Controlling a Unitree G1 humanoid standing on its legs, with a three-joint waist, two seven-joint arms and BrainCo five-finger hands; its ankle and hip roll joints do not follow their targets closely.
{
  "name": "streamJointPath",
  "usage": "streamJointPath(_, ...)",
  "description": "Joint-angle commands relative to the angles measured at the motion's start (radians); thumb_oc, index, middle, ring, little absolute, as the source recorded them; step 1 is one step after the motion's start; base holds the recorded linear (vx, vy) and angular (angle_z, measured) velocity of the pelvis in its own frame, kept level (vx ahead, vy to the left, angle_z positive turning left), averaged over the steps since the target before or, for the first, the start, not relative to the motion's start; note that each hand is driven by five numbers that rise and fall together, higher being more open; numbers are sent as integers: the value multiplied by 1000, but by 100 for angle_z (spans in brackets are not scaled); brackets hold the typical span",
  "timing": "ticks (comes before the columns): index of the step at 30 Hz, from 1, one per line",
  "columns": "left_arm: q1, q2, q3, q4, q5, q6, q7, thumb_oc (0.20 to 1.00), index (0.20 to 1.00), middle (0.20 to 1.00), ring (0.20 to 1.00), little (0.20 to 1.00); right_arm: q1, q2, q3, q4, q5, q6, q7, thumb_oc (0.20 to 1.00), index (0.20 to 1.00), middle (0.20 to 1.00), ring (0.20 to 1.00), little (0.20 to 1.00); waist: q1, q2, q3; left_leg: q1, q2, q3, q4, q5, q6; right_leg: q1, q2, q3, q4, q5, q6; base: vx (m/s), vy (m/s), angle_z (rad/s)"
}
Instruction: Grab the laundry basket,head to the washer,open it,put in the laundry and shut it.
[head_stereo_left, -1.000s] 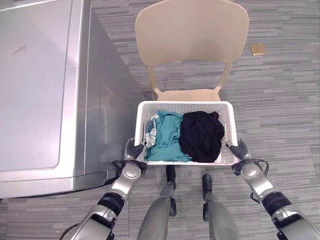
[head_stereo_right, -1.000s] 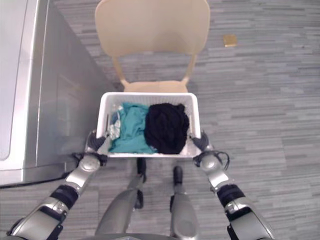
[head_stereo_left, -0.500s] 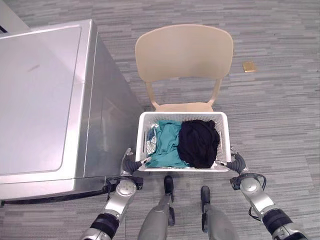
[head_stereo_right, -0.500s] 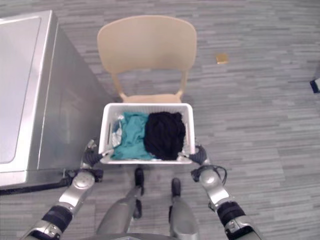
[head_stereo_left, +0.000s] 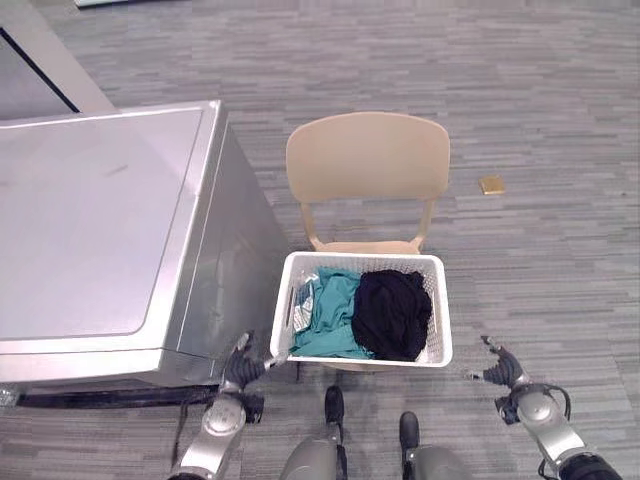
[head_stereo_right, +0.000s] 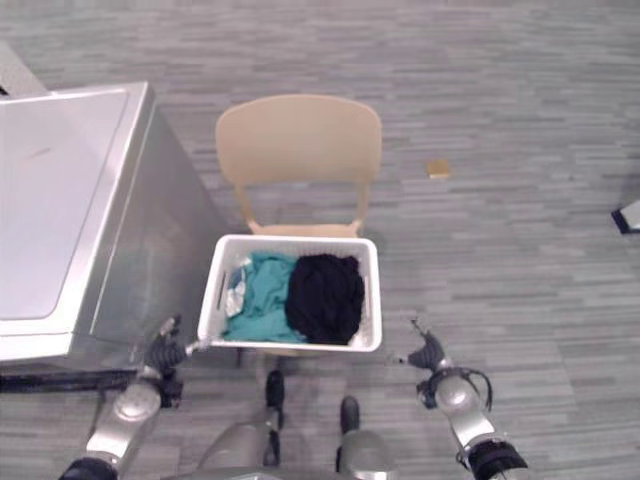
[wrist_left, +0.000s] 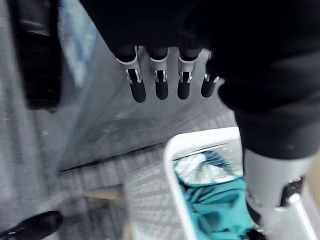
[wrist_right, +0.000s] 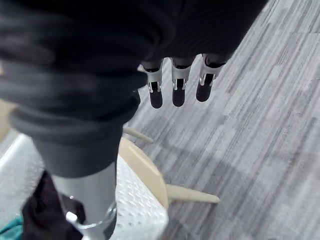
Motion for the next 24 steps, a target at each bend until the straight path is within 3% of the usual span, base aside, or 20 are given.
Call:
streamJointPath(1,7,16,32,72,44,9,2,1000,1000,1000,1000,1000,17,-1,26,-3,-12,-19,12,1000,1000,1000,1000,1000,30,-40,-28,-25,-5,23,65,-105,-18,-74,14,46,79,-93,-1,-76,-136,9)
streamJointPath(4,9,5,21,122,52,10,10,1000,1000,1000,1000,1000,19,21,33,32,2,-21,5,1000,1000,1000,1000,1000,37,-41,-17,-43,-6,8,88,-100,-22,-68,18,36,64,-92,-9,-103,-78,13)
streamJointPath(5,-8,-7,18,183,46,10,26,1000,1000,1000,1000,1000,7,36,43,72,27,-20,-7,1000,1000,1000,1000,1000,49,-42,6,-95,-15,-18,129,-85,-37,-77,14,22,55,-86,-16,-251,-81,28)
streamJointPath(9,-48,-28,14,260,42,6,49,1000,1000,1000,1000,1000,-3,61,51,113,50,-17,-17,1000,1000,1000,1000,1000,46,-50,24,-139,-20,0,187,-121,-37,-116,-16,-12,50,-64,-18,-183,-5,62)
streamJointPath(12,-69,-43,13,306,44,1,61,1000,1000,1000,1000,1000,-5,73,54,133,57,-18,-22,1000,1000,1000,1000,1000,24,-61,13,-111,19,44,222,-177,-35,-141,-58,-51,25,-30,-8,-121,115,69)
streamJointPath(13,-80,-52,8,309,41,-3,66,1000,1000,1000,1000,1000,-7,76,47,147,61,-20,-25,1000,1000,1000,1000,1000,11,-66,7,-69,72,67,229,-193,-45,-130,-87,-81,9,-24,2,-28,162,90)
streamJointPath(14,-80,-51,8,309,41,-3,66,1000,1000,1000,1000,1000,-8,76,47,147,61,-20,-25,1000,1000,1000,1000,1000,9,-66,5,-72,71,66,227,-191,-45,-133,-88,-82,8,-23,2,41,282,81)
streamJointPath(15,-83,-56,2,296,35,-5,67,1000,1000,1000,1000,1000,-4,77,37,156,63,-17,-25,1000,1000,1000,1000,1000,-5,-61,-15,-28,134,95,193,-173,-60,-119,-113,-116,2,-22,15,136,275,85)
streamJointPath(16,-87,-57,-3,295,35,-5,69,1000,1000,1000,1000,1000,1,79,30,157,68,-17,-28,1000,1000,1000,1000,1000,-11,-56,-24,-4,168,114,163,-171,-77,-101,-127,-131,1,-37,28,81,270,89)
streamJointPath(17,-87,-58,-4,295,35,-5,70,1000,1000,1000,1000,1000,1,79,29,157,68,-17,-29,1000,1000,1000,1000,1000,-13,-57,-21,-10,167,118,157,-151,-73,-108,-129,-138,3,-24,23,44,220,71)
streamJointPath(19,-106,-49,-19,261,31,-14,68,1000,1000,1000,1000,1000,11,78,3,142,93,-16,-39,1000,1000,1000,1000,1000,-21,-53,-24,-19,225,178,97,-111,-104,-83,-185,-190,3,-30,54,68,445,86)
streamJointPath(21,-105,-46,-33,237,38,-15,54,1000,1000,1000,1000,1000,19,86,-17,132,105,-13,-37,1000,1000,1000,1000,1000,-27,-47,-30,-21,230,192,73,-118,-112,-64,-222,-220,-3,-21,75,147,510,93)
streamJointPath(24,-105,-41,-45,235,62,-14,42,1000,1000,1000,1000,1000,17,95,-29,139,112,-16,-38,1000,1000,1000,1000,1000,-24,-56,-40,-77,191,159,125,-145,-103,-44,-268,-235,-6,4,97,106,393,64)
